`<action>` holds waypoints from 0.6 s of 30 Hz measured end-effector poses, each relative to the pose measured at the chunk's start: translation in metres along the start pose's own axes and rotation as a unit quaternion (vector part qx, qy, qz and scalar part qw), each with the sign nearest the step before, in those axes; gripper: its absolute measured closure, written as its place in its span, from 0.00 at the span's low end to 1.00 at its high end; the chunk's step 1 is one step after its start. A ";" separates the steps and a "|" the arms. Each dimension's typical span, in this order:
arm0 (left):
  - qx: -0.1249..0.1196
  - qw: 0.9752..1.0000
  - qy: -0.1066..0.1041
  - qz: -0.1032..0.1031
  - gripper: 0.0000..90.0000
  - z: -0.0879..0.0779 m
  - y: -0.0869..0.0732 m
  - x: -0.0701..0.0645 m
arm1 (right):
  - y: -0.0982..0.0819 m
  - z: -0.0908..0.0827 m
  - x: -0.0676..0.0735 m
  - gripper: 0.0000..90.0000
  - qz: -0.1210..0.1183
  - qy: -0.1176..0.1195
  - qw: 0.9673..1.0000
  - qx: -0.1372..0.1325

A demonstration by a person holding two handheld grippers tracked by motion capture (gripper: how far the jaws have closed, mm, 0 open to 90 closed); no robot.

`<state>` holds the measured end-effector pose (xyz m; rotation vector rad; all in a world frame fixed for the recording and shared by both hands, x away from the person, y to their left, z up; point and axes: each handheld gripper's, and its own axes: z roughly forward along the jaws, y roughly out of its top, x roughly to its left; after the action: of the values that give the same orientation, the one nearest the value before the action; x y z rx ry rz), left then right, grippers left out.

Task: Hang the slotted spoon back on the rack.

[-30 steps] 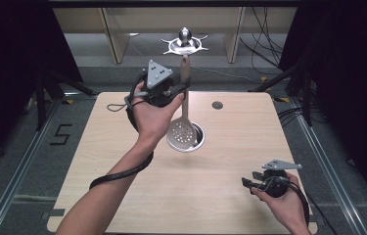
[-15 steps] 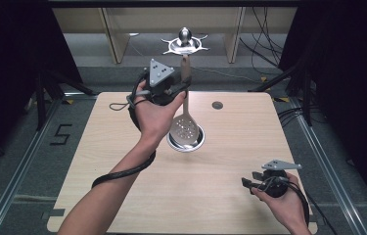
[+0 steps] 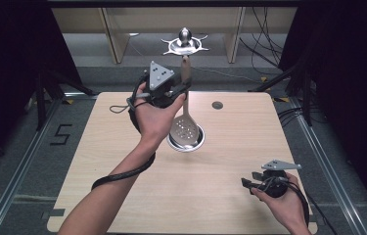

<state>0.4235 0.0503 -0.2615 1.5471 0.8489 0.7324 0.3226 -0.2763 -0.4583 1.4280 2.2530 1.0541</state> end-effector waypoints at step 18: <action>-0.023 1.000 0.006 0.004 0.76 -0.005 -0.007 -0.004 | 0.000 0.001 0.000 0.53 -0.004 0.003 1.000 0.003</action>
<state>0.4164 0.0504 -0.2676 1.5081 0.8301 0.7626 0.3231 -0.2760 -0.4587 1.4198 2.2661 1.0518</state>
